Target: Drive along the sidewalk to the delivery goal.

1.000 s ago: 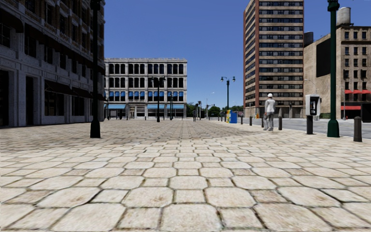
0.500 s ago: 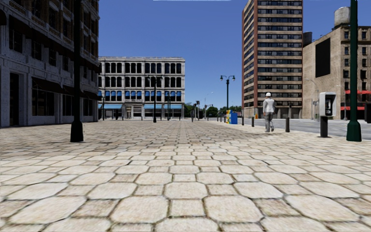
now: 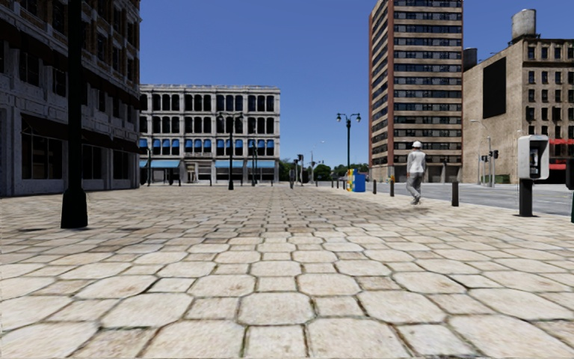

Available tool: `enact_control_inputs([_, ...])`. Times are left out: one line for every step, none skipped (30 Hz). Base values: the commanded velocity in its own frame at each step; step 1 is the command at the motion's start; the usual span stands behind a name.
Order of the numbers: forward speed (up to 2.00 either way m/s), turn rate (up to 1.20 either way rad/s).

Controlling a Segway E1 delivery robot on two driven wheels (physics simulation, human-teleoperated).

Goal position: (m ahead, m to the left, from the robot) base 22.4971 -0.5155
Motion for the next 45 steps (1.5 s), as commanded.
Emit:
enact_control_inputs([2.0,0.0])
enact_control_inputs([2.0,0.0])
enact_control_inputs([2.0,0.0])
enact_control_inputs([2.0,0.0])
enact_control_inputs([2.0,0.0])
enact_control_inputs([2.0,0.0])
enact_control_inputs([2.0,0.0])
enact_control_inputs([2.0,0.0])
enact_control_inputs([2.0,0.0])
enact_control_inputs([2.0,0.0])
enact_control_inputs([2.0,0.0])
enact_control_inputs([2.0,0.0])
enact_control_inputs([2.0,0.0])
enact_control_inputs([2.0,0.0])
enact_control_inputs([2.0,0.0])
enact_control_inputs([2.0,0.0])
enact_control_inputs([2.0,0.0])
enact_control_inputs([2.0,0.0])
enact_control_inputs([2.0,0.0])
enact_control_inputs([2.0,0.0])
enact_control_inputs([2.0,0.0])
enact_control_inputs([2.0,0.0])
enact_control_inputs([2.0,0.0])
enact_control_inputs([2.0,0.0])
enact_control_inputs([2.0,0.0])
enact_control_inputs([2.0,0.0])
enact_control_inputs([2.0,0.0])
enact_control_inputs([2.0,0.0])
enact_control_inputs([2.0,0.0])
enact_control_inputs([2.0,0.0])
enact_control_inputs([2.0,0.0])
enact_control_inputs([2.0,0.0])
enact_control_inputs([2.0,0.0])
enact_control_inputs([2.0,0.0])
enact_control_inputs([2.0,0.0])
enact_control_inputs([2.0,0.0])
enact_control_inputs([2.0,0.0])
enact_control_inputs([2.0,0.0])
enact_control_inputs([2.0,0.0])
enact_control_inputs([2.0,0.0])
enact_control_inputs([2.0,0.0])
enact_control_inputs([2.0,0.0])
enact_control_inputs([2.0,0.0])
enact_control_inputs([2.0,0.0])
enact_control_inputs([2.0,0.0])
